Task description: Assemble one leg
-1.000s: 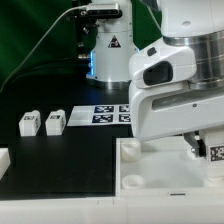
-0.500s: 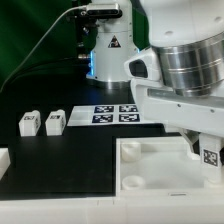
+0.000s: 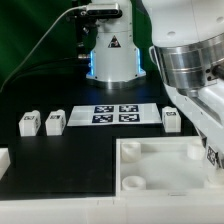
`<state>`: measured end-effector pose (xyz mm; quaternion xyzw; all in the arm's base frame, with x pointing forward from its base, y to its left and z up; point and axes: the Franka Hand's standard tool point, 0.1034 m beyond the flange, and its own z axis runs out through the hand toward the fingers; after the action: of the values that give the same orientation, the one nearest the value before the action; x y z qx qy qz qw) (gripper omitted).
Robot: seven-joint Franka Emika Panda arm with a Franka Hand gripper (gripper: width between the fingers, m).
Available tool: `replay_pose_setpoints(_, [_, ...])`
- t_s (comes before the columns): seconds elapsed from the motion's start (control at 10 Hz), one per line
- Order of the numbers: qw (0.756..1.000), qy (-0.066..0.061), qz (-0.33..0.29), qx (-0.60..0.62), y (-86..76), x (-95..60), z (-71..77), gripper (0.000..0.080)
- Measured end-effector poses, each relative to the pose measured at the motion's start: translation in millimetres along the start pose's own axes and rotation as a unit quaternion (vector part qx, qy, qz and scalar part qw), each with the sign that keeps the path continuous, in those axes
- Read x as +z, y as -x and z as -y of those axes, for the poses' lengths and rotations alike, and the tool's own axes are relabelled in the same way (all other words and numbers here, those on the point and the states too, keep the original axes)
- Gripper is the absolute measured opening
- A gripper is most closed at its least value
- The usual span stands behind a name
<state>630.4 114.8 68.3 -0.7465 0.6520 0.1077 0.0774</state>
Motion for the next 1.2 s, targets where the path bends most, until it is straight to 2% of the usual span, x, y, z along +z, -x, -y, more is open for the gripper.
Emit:
replay_pose_setpoints(0.3, [0.999, 0.001, 0.000, -0.035, 0.1, 0.7, -0.5, 0.0294])
replay_pose_setpoints(0.4, [0.999, 0.001, 0.000, -0.044, 0.5, 0.4, -0.8, 0.0474])
replay_pose_setpoints(0.5, [0.997, 0.001, 0.000, -0.080, 1.2, -2.1, -0.6, 0.0589])
replay_pose_setpoints(0.6, [0.986, 0.007, -0.008, -0.168, 2.6, -4.8, -1.5, 0.0589])
replay_pose_setpoints(0.7, [0.966, 0.024, -0.031, -0.257, 7.9, -6.7, -3.3, 0.0639])
replay_pose_setpoints(0.8, [0.959, 0.021, -0.024, -0.282, 10.4, -4.4, -2.8, 0.0646])
replay_pose_setpoints(1.0, [0.925, 0.024, -0.022, -0.378, 7.1, -4.1, -3.3, 0.0646])
replay_pose_setpoints(1.2, [0.849, 0.029, -0.044, -0.526, 9.5, -5.9, -0.1, 0.0649])
